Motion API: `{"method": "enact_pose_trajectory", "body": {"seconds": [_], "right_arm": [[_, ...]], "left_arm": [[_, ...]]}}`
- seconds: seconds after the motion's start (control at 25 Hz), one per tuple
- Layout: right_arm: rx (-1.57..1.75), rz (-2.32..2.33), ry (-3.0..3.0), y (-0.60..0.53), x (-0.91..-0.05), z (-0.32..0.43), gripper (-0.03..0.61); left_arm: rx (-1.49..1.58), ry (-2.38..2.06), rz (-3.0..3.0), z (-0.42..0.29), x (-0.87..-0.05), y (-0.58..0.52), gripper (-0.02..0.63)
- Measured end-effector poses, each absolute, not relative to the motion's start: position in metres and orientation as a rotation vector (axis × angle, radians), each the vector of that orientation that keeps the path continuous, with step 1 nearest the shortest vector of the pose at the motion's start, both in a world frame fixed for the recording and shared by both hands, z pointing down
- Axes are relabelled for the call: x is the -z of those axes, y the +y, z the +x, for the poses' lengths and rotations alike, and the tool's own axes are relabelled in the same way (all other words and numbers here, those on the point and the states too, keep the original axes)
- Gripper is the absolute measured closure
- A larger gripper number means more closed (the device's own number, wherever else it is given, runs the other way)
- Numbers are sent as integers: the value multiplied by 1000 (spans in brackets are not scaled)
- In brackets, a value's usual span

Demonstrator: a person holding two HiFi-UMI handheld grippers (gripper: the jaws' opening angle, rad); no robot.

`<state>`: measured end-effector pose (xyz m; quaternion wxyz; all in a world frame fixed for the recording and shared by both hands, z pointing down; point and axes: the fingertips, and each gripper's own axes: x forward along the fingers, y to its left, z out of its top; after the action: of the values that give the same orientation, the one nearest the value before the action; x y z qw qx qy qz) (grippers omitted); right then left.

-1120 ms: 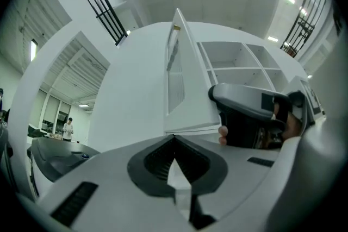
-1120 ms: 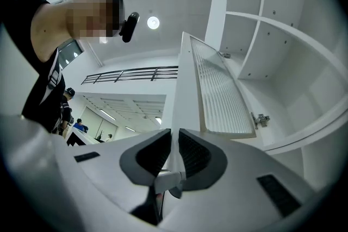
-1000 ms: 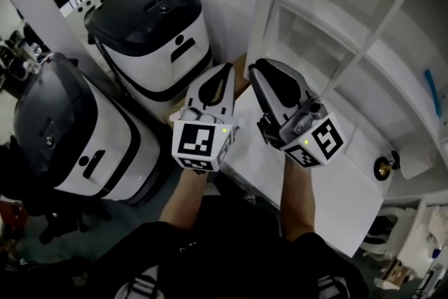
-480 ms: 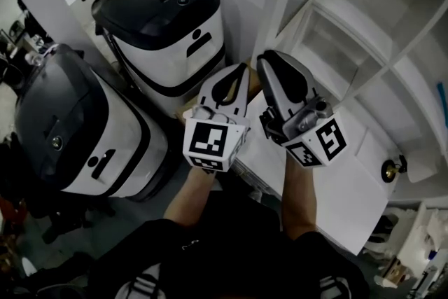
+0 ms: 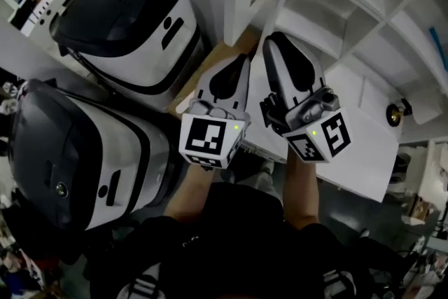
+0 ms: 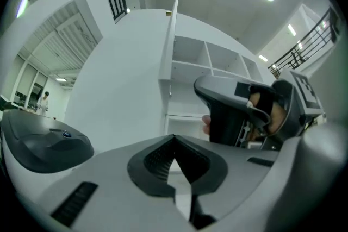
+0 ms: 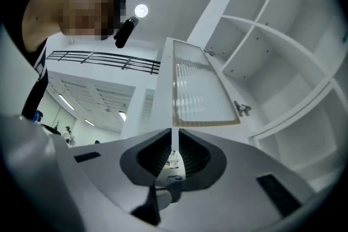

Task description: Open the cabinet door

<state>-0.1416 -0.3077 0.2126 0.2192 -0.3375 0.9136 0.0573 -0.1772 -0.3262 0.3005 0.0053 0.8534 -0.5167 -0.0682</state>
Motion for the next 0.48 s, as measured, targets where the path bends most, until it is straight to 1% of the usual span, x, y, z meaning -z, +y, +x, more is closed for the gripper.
{"method": "enact_pose_trajectory", "body": {"seconds": [0.16, 0.32, 0.48], "right_arm": [[-92, -1230, 2479, -311, -252, -100, 522], [4, -1510, 2418, -290, -297, -42, 522], [44, -1695, 2338, -260, -317, 8, 531]], "left_arm": [[210, -1465, 2684, -156, -327, -331, 603], [213, -1403, 2712, -116, -343, -312, 603], [202, -1293, 2747, -74, -348, -287, 603]]}}
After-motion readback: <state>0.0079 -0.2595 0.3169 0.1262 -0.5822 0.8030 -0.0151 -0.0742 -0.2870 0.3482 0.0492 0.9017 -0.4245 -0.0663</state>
